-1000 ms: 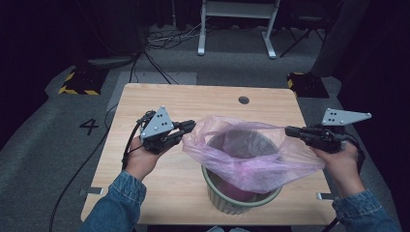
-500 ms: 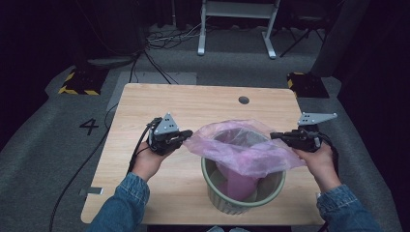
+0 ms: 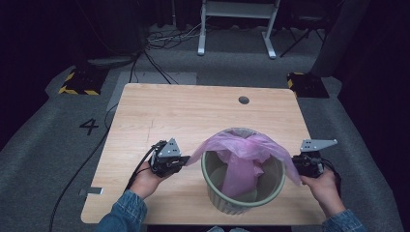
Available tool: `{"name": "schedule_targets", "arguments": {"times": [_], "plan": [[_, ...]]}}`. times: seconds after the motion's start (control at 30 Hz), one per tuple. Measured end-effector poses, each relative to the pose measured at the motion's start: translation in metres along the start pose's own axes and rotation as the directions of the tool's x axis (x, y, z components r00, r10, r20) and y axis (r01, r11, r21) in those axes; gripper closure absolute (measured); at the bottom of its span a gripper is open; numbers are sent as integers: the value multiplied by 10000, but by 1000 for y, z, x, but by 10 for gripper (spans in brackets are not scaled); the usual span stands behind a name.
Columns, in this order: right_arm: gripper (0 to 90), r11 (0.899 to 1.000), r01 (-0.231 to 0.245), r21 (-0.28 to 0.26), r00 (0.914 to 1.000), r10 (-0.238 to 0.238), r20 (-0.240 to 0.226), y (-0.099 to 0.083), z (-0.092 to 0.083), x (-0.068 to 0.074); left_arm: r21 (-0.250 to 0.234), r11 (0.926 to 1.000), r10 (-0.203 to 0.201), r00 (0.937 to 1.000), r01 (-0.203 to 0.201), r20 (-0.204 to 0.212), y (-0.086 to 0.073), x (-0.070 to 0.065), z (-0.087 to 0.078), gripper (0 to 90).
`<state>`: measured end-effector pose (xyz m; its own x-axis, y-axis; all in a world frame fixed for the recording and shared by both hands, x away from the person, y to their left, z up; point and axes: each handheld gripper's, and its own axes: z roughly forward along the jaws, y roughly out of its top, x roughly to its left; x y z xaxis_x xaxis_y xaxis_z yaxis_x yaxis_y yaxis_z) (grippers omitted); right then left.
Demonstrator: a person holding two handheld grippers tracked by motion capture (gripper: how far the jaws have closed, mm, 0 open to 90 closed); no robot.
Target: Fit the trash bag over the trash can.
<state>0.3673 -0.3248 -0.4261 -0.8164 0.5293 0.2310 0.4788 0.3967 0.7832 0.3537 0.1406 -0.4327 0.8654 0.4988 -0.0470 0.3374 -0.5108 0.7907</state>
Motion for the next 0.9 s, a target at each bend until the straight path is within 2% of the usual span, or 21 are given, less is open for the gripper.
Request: {"name": "schedule_targets", "arguments": {"times": [0.07,0.13,0.2,0.27,0.33,0.4,0.5,0.63,0.73,0.8,0.9], "plan": [[896,9999,-117,21,9999,117,-6,-6,1,-1,-126,9998,-147,9999,147,17,-3,0,0,869],[862,9999,-110,43,9999,109,131,-8,1,0,-373,9990,-248,9985,231,-480,-4,0,-4,741],[691,9998,-120,-157,9981,129,608,-9,-3,1,-656,9965,-572,9938,511,-951,-3,4,-12,534],[605,9985,-75,-544,9945,132,1043,-7,-12,-1,-948,9931,-776,9932,694,-863,-2,6,-20,476],[544,9961,-43,-880,9894,171,1444,-5,-21,-3,-1354,9887,-758,9941,649,-773,0,5,-29,449],[530,9925,67,-1219,9887,117,1498,-3,-32,-4,-1573,9866,-569,9946,427,-866,3,2,-38,429],[515,9888,65,-1492,9832,209,1815,1,-49,-6,-1787,9838,-361,9907,121,-1313,10,-5,-55,410],[507,9811,217,-1924,9786,186,2052,4,-74,1,-2459,9686,41,9917,-359,-1287,20,-17,-78,392],[483,9752,557,-2141,9798,-122,1996,6,-89,14,-2713,9587,560,9920,-850,-1129,28,-29,-86,382],[462,9736,696,-2176,9840,-312,1755,6,-95,23,-2816,9535,836,9921,-1069,-934,32,-36,-87,379],[428,9683,899,-2332,9895,-602,1314,5,-104,38,-2629,9534,1297,9879,-1478,-850,37,-41,-80,369]]}}
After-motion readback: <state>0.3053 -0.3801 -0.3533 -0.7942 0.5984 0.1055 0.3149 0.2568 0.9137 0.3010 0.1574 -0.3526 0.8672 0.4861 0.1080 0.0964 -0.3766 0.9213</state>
